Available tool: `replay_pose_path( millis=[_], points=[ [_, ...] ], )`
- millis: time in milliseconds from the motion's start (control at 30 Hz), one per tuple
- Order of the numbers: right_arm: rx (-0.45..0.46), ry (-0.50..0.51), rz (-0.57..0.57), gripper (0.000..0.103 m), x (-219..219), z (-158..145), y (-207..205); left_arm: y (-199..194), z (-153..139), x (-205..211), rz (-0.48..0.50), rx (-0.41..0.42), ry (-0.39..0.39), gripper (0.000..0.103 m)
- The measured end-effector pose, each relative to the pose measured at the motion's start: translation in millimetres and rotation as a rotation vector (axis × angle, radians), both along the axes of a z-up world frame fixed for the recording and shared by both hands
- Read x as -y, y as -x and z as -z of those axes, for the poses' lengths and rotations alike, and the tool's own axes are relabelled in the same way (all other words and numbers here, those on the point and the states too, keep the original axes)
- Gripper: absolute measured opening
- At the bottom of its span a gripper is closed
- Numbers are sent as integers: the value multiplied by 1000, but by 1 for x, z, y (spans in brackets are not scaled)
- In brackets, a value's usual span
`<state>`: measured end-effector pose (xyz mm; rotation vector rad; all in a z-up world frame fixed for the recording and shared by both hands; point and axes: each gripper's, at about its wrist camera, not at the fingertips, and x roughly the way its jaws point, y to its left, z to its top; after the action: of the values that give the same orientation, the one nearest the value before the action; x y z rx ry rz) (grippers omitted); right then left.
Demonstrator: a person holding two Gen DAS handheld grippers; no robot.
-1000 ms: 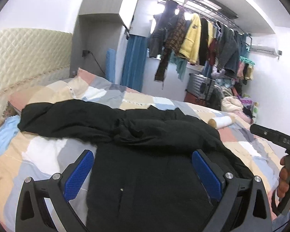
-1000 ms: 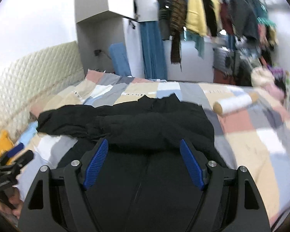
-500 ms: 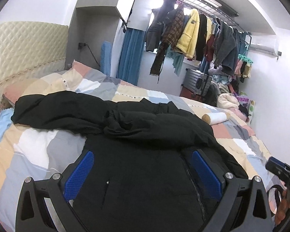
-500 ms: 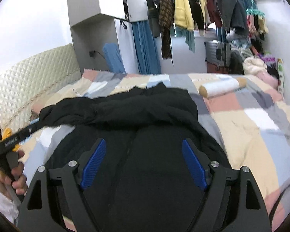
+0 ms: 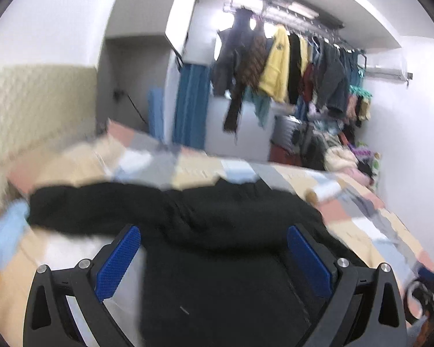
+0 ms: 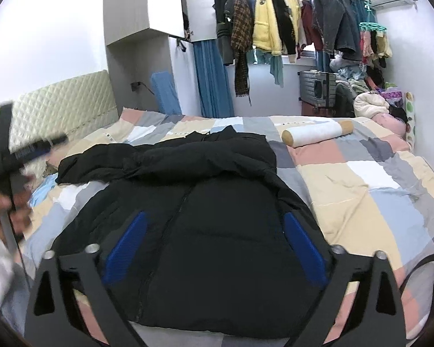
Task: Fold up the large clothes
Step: 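Withdraw the right gripper and move the left gripper toward the other sleeve, then grasp the other sleeve cuff with the left gripper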
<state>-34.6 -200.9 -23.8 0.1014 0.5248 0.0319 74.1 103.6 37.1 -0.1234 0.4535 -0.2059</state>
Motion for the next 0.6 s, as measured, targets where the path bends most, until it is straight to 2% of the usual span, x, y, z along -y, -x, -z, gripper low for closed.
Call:
replay_pose_path(
  millis=[100,200,367,600],
  points=[
    [-11,-1,2,102,5,10,-9,-28,-16,-45,-45,-11,-17,103],
    [-41,-1,8,102,8,23,-22,-60,-10,-105,-111,-63,21,103],
    [-101,-20,13,102,5,36,-39,-102,34,-213,-229,-122,132,103],
    [-128,9,19,102,-18,40,-57,-147,113,-314,-338,-215,278,103]
  ],
)
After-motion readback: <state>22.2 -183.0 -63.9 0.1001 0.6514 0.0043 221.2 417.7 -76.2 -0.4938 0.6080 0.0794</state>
